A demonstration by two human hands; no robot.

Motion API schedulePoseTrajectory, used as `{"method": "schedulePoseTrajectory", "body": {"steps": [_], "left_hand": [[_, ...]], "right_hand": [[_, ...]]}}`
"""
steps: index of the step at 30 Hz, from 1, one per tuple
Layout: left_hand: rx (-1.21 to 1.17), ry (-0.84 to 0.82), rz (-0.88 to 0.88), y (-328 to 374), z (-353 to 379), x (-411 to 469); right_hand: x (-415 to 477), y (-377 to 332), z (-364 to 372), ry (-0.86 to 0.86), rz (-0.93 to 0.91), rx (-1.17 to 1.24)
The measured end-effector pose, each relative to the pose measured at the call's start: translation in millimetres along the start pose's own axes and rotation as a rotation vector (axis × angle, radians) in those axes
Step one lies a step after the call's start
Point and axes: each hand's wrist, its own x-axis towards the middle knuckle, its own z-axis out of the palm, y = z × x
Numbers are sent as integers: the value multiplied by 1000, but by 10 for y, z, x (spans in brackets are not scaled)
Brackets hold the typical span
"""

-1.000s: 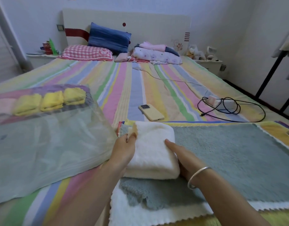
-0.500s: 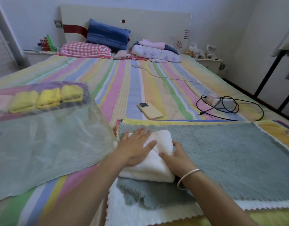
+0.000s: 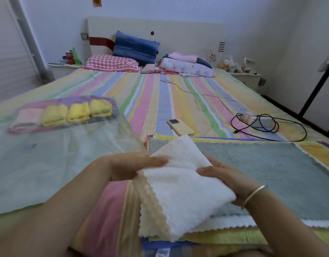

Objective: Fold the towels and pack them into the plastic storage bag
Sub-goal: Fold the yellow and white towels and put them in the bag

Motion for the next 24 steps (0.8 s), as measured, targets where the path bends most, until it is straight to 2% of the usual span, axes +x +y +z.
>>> {"method": "schedulePoseTrajectory", "body": {"steps": [6, 9, 11, 13, 15, 17, 20, 24], "left_hand": [[-89, 232, -68, -331, -87, -618], [-105, 390, -124, -497, -68, -922], [-274, 552, -126, -609, -64, -1079], [-573, 655, -72, -725, -91, -1213], [-828, 689, 16, -848, -154, -1306], [-928, 722, 80, -966, -230, -1335], [-899, 703, 97, -1057, -378, -1341], [-735, 683, 25, -1075, -690, -1363]], "right_hand": [[134, 144, 520, -144, 150, 46], [258, 353, 891, -66, 201, -197], [371, 479, 1132, -20, 195, -330], [494, 570, 1319, 10, 159, -271], [630, 607, 1462, 45, 105, -186], [813, 612, 1571, 95, 45, -223], [1122, 579, 1701, 129, 5, -316], [1531, 480, 1761, 123, 45, -503]]}}
